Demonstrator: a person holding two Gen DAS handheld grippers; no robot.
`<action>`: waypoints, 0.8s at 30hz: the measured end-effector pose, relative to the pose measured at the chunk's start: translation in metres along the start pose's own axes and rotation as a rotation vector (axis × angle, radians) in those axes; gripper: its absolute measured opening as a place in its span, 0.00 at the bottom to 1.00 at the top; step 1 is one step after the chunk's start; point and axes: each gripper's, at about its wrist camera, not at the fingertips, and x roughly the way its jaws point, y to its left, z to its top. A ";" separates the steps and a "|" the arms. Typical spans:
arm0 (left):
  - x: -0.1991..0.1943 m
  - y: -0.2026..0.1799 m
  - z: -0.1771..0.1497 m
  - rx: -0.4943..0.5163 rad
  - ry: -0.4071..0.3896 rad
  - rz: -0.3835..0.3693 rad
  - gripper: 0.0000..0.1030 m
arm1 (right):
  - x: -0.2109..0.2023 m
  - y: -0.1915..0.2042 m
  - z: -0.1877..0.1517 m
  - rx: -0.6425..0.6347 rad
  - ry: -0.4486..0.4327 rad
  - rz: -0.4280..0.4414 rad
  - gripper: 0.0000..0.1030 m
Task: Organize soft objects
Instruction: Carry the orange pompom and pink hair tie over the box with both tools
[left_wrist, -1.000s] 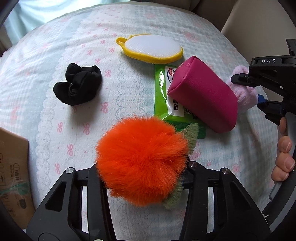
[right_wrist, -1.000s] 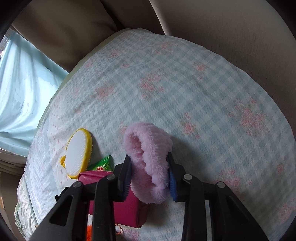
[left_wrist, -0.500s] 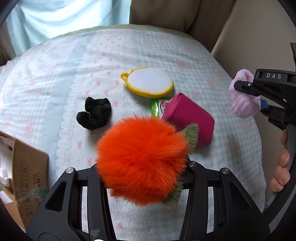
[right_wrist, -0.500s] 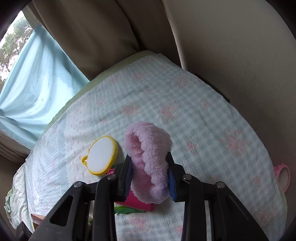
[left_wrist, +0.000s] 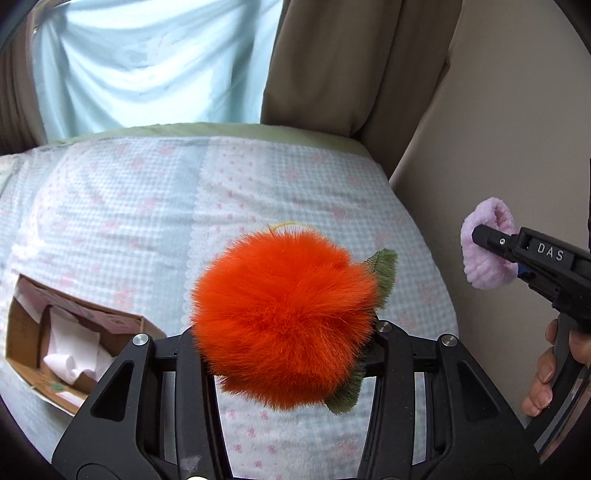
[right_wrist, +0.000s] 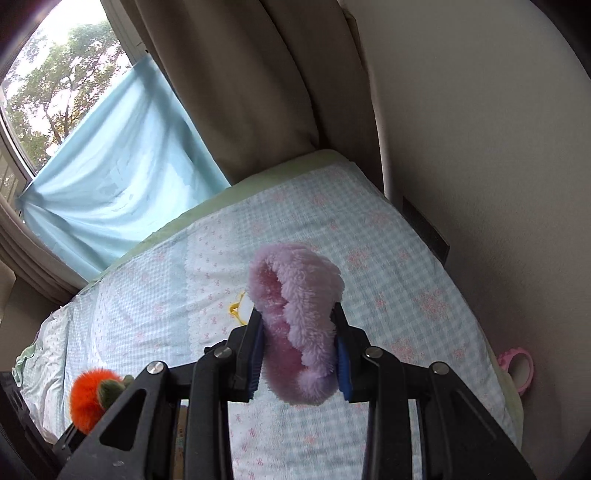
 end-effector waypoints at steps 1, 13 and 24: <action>-0.013 0.005 0.005 -0.002 -0.005 0.001 0.38 | -0.012 0.006 0.001 -0.013 -0.004 0.007 0.29; -0.132 0.092 0.031 -0.070 -0.064 0.069 0.38 | -0.082 0.123 -0.029 -0.253 0.047 0.189 0.29; -0.153 0.228 0.021 -0.064 0.036 0.126 0.38 | -0.049 0.241 -0.116 -0.261 0.180 0.290 0.29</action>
